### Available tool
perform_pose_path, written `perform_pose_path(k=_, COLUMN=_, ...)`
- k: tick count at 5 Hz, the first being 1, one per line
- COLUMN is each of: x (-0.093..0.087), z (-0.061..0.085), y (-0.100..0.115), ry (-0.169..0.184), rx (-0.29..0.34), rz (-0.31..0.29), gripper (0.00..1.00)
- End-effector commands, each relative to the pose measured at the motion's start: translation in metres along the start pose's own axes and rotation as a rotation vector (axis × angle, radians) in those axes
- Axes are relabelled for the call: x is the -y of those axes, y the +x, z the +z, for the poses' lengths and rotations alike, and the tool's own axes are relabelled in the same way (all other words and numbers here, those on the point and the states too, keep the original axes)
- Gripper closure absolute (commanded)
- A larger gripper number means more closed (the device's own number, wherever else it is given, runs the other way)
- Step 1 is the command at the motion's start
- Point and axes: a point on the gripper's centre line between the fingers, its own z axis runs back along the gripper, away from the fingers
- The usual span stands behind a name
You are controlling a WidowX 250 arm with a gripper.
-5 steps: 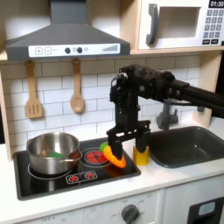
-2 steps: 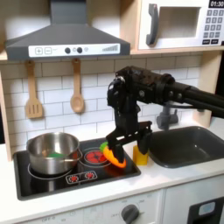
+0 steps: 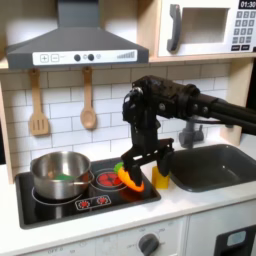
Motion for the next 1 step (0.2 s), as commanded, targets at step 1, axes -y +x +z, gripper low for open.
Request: perform_pose_path(k=1, x=0.0001, z=0.0004, y=-0.0001, ry=0.001, rx=0.001, rz=0.000, gripper=0.00)
